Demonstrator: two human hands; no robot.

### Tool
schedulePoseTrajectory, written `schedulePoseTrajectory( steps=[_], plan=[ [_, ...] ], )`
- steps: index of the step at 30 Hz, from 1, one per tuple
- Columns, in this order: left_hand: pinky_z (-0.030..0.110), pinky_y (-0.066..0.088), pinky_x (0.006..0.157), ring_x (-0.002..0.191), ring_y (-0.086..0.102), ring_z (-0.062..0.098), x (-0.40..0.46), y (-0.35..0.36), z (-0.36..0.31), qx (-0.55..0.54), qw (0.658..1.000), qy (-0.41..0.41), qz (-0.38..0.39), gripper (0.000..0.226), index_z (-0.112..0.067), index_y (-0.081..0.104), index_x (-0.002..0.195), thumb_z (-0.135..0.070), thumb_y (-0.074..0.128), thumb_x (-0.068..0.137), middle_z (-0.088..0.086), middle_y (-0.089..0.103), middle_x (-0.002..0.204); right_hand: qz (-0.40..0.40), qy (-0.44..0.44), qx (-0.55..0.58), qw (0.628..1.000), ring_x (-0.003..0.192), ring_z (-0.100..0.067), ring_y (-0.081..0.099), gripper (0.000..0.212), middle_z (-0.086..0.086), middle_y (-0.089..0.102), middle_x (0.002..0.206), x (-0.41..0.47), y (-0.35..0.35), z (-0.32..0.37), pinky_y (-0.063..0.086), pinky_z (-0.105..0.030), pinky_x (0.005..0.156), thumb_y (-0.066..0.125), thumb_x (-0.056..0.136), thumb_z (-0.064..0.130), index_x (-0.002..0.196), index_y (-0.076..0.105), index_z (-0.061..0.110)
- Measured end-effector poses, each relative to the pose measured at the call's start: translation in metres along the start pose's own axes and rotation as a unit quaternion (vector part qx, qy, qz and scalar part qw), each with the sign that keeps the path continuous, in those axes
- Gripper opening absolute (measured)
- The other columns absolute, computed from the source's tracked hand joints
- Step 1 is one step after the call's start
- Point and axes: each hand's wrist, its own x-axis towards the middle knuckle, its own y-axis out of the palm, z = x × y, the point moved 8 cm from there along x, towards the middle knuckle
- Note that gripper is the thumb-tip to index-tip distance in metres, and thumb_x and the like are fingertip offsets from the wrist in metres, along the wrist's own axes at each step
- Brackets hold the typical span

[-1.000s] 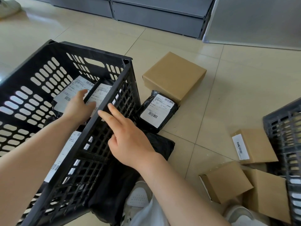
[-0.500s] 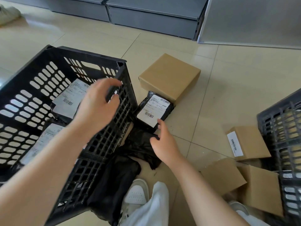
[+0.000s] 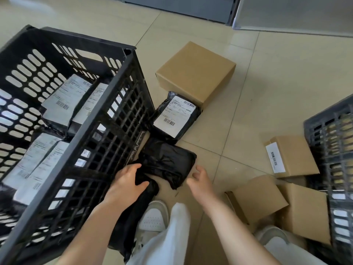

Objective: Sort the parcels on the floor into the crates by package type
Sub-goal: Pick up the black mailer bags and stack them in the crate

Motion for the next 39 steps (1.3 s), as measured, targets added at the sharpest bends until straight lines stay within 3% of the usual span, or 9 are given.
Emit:
schedulePoseTrajectory(
  steps=[7,9,15,20,26,30,33,35,39],
  plan=[
    [0.029,0.030,0.112,0.135,0.038,0.011,-0.016,0.017,0.015,-0.117,0.992,-0.012,-0.032,0.040,-0.027,0.058,0.127,-0.035,0.068,0.089,-0.006,0.048,0.140,0.017,0.052,0.092,0.994,0.082,-0.019,0.057,0.022,-0.003,0.061,0.085,0.007,0.023,-0.025,0.049,-0.033,0.079,0.054,0.100,0.020,0.120,0.059,0.013],
    [0.028,0.028,0.113,0.137,0.034,0.009,-0.020,0.023,0.014,-0.123,0.992,-0.010,-0.028,0.039,-0.029,0.058,0.128,-0.033,0.067,0.090,-0.009,0.044,0.143,0.015,0.060,0.102,0.993,0.079,-0.020,0.058,0.007,-0.006,0.063,0.085,0.005,0.031,-0.028,0.049,-0.033,0.078,0.057,0.100,0.024,0.106,0.057,0.020],
    [0.019,0.033,0.102,0.117,0.043,-0.002,-0.021,0.022,0.008,-0.174,0.984,-0.001,-0.034,0.027,-0.027,0.060,0.123,-0.023,0.060,0.096,-0.018,0.050,0.124,-0.034,0.022,0.018,0.999,0.098,-0.021,0.062,0.017,0.006,0.060,0.097,0.011,0.047,-0.023,0.051,-0.035,0.090,0.062,0.096,0.031,0.106,0.052,0.021],
    [0.000,0.033,0.083,0.106,0.046,-0.015,-0.023,0.027,0.004,-0.202,0.979,0.009,-0.021,0.025,-0.028,0.061,0.119,-0.017,0.059,0.096,-0.023,0.051,0.117,-0.057,0.021,0.065,0.996,0.070,-0.017,0.050,0.012,0.003,0.054,0.075,0.016,0.051,-0.019,0.041,-0.033,0.068,0.058,0.095,0.024,0.085,0.053,0.021],
    [0.008,0.035,0.083,0.100,0.044,-0.019,-0.027,0.031,-0.004,-0.282,0.959,-0.020,-0.014,0.030,-0.036,0.057,0.124,-0.022,0.057,0.098,-0.019,0.053,0.121,-0.156,-0.067,0.155,0.973,0.050,-0.002,0.036,0.012,0.002,0.043,0.067,-0.017,0.018,0.000,0.033,-0.014,0.048,0.055,0.091,0.009,0.081,0.049,0.010],
    [0.011,0.042,0.089,0.107,0.052,-0.012,-0.026,0.039,-0.025,-0.378,0.925,-0.021,0.025,0.031,-0.036,0.059,0.126,-0.022,0.057,0.098,-0.017,0.060,0.123,-0.205,-0.107,0.164,0.959,0.057,0.002,0.048,0.005,0.002,0.056,0.073,-0.034,0.000,0.007,0.040,-0.012,0.056,0.060,0.093,0.011,0.089,0.058,0.009],
    [0.016,0.039,0.101,0.118,0.051,-0.006,-0.024,0.042,-0.044,-0.425,0.903,-0.015,0.067,0.034,-0.030,0.056,0.133,-0.022,0.054,0.100,-0.015,0.057,0.130,-0.238,-0.141,0.174,0.945,0.082,-0.009,0.061,0.010,0.004,0.065,0.086,-0.039,-0.013,0.012,0.047,-0.020,0.073,0.064,0.093,0.012,0.085,0.059,0.016],
    [0.026,0.038,0.110,0.123,0.052,0.000,-0.021,0.046,-0.050,-0.447,0.890,-0.017,0.086,0.034,-0.035,0.056,0.133,-0.027,0.053,0.100,-0.012,0.058,0.134,-0.239,-0.168,0.173,0.941,0.098,0.000,0.062,0.012,0.016,0.065,0.106,-0.042,-0.018,0.019,0.047,-0.017,0.082,0.065,0.092,0.009,0.084,0.059,0.016],
    [0.030,0.048,0.097,0.114,0.063,0.010,-0.019,0.061,-0.059,-0.514,0.841,-0.049,0.159,0.031,-0.042,0.052,0.131,-0.039,0.046,0.101,-0.004,0.060,0.133,-0.240,-0.219,0.184,0.928,0.111,0.007,0.059,0.017,0.022,0.060,0.126,-0.055,-0.026,0.028,0.045,-0.015,0.084,0.063,0.091,0.003,0.082,0.058,0.016]
  ],
)
